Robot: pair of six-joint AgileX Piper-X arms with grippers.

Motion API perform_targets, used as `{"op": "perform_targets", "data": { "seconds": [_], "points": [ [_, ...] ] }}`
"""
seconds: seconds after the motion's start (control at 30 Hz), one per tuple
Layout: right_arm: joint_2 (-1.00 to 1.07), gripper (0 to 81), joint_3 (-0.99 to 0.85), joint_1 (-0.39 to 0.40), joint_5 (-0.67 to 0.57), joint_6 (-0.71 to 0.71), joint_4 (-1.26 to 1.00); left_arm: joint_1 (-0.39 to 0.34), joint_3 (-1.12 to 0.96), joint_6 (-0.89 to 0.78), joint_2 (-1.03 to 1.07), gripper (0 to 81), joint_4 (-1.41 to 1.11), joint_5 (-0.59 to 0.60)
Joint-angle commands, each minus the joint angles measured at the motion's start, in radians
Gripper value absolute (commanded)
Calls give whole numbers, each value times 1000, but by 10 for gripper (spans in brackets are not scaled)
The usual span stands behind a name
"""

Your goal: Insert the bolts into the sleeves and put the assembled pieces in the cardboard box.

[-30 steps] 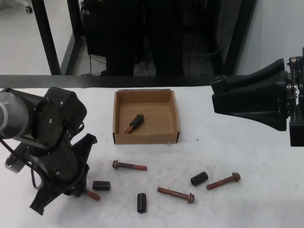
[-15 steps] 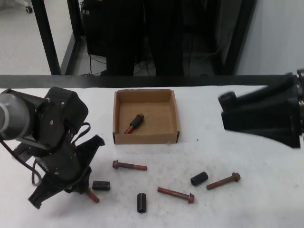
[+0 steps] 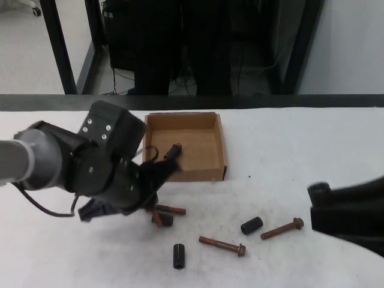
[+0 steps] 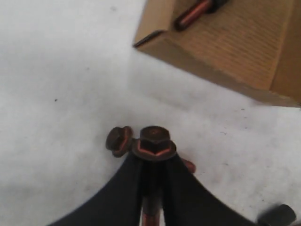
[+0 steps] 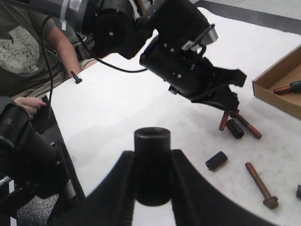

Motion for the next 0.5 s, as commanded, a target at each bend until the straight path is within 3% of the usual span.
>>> {"op": "perform_targets", "data": {
  "seconds": [0.0, 0.23, 0.47],
  "points": [
    [-21, 2, 20, 9, 0, 25, -18, -4, 35, 64, -90, 8, -49, -24],
    [-30, 2, 80, 113, 11, 53, -36, -13, 205, 149, -301, 8, -251, -30],
    [-30, 2, 172, 226, 95, 168, -224, -57, 337, 255, -517, 8, -466, -4]
  ]
}}
